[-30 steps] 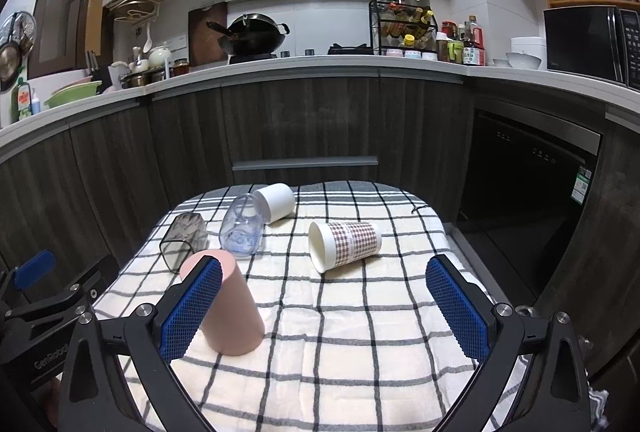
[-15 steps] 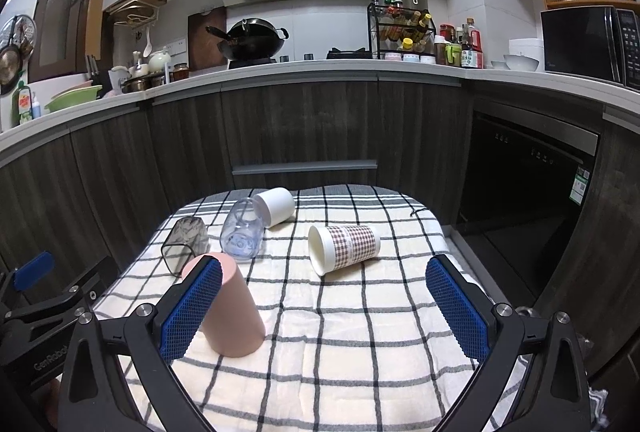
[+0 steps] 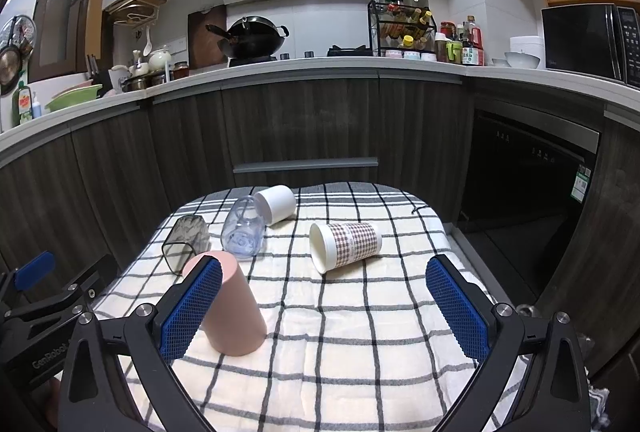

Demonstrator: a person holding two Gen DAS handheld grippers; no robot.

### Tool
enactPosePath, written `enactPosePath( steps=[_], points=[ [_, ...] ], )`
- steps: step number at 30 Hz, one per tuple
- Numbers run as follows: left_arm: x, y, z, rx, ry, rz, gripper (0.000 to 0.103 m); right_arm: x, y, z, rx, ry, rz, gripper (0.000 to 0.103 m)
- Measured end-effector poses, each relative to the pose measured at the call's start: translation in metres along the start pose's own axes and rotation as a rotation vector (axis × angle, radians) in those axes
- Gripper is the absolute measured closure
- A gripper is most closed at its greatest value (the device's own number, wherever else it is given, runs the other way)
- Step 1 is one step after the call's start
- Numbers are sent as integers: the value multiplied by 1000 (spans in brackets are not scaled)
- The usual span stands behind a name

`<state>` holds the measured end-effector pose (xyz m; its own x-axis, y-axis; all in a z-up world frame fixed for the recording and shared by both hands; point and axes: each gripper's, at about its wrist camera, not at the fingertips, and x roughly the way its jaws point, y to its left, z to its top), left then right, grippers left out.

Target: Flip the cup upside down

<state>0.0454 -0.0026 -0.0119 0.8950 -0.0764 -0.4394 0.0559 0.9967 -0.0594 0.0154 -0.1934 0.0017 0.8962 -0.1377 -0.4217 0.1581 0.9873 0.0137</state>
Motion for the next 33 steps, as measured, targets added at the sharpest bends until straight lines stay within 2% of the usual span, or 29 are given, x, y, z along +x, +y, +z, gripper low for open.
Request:
enactPosePath(
  steps=[33],
  points=[
    [2,-1,0,-7,4,6,0,6,-3,0,16,26,2,1]
  ],
)
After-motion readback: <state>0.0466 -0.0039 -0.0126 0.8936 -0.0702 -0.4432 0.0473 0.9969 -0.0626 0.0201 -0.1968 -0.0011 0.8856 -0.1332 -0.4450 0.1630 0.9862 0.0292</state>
